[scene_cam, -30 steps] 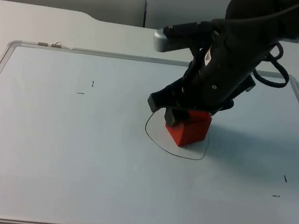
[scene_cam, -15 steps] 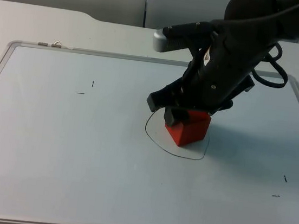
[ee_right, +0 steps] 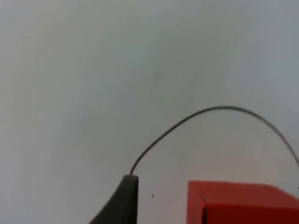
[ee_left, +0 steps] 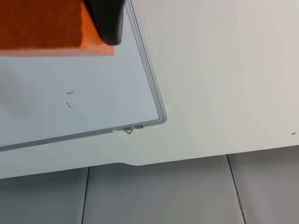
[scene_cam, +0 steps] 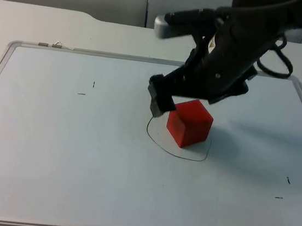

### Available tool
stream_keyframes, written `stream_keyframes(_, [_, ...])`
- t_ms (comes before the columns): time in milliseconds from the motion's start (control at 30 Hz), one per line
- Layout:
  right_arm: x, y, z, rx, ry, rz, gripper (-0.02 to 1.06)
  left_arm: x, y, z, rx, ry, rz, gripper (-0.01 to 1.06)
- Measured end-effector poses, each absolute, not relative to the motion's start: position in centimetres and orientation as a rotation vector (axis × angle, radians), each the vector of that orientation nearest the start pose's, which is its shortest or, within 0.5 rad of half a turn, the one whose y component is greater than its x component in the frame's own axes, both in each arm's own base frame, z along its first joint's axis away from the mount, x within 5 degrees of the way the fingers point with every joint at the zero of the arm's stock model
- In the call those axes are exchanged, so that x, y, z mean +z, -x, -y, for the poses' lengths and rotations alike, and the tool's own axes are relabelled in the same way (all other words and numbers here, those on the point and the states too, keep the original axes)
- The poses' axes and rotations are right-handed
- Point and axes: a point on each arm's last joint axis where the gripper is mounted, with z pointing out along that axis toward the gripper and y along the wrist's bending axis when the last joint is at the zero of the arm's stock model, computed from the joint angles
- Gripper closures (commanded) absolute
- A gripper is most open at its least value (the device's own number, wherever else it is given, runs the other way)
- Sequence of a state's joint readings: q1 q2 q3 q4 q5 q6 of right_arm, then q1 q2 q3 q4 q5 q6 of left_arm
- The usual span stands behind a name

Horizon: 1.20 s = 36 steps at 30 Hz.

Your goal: Pick up one cube with the left hand and another cube with the right hand. First place the cube in the right hand at the target position, then stack the cube in the left hand on top.

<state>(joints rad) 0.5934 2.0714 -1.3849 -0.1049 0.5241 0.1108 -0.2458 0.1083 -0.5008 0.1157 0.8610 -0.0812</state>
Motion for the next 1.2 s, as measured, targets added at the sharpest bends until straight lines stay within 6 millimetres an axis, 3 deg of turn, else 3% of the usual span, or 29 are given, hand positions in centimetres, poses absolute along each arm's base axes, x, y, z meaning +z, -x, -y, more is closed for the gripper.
stream_keyframes(33, [16.2, -35.8, -23.6, 0.131, 0.741, -2.554, -0.01, 29.4, -2.1, -0.3, -0.081, -0.176, -1.940, 1.05])
stream_keyframes(67, [16.2, -35.8, -23.6, 0.131, 0.741, -2.554, -0.01, 29.4, -2.1, -0.3, -0.081, -0.176, -1.940, 1.05])
stream_keyframes(200, [24.2, -34.6, -22.8, 0.187, 0.726, -2.360, -0.01, 29.4, -2.1, -0.3, -0.081, -0.176, -1.940, 1.05])
stream_keyframes(233, [24.2, -34.6, -22.8, 0.187, 0.726, -2.360, -0.01, 29.4, -2.1, -0.3, -0.081, -0.176, -1.940, 1.05])
stream_keyframes(300, [28.8, -33.3, -21.9, 0.203, 0.730, -2.247, -0.01, 29.4, -2.1, -0.3, -0.079, -0.176, -1.940, 1.05])
stream_keyframes(400, [36.0, -29.9, -19.8, 0.222, 0.730, -2.061, -0.01, 29.4, -2.1, -0.3, -0.079, -0.176, -1.940, 1.05])
stream_keyframes(433, [36.0, -29.9, -19.8, 0.222, 0.730, -2.061, -0.01, 29.4, -2.1, -0.3, -0.079, -0.176, -1.940, 1.05])
stream_keyframes(533, [41.8, -24.8, -17.0, 0.247, 0.722, -1.882, -0.01, 29.4, -2.1, -0.3, -0.079, -0.176, -1.940, 1.05])
stream_keyframes(567, [41.8, -24.8, -17.0, 0.247, 0.722, -1.882, -0.01, 29.4, -2.1, -0.3, -0.079, -0.176, -1.940, 1.05])
stream_keyframes(667, [44.1, -20.7, -14.3, 0.264, 0.696, -1.770, -0.01, 29.4, -2.1, -0.3, -0.079, -0.176, -1.938, 1.05])
stream_keyframes(700, [44.1, -20.7, -14.3, 0.264, 0.696, -1.770, -0.01, 29.4, -2.1, -0.3, -0.079, -0.176, -1.938, 1.05])
stream_keyframes(833, [44.2, -16.2, -11.2, 0.287, 0.662, -1.677, -0.01, 29.4, -2.1, -0.3, -0.079, -0.176, -1.938, 1.05])
stream_keyframes(1200, [42.8, -10.9, -7.2, 0.285, 0.632, -1.591, -0.01, 29.4, -2.1, -0.3, -0.079, -0.176, -1.938, 1.05])
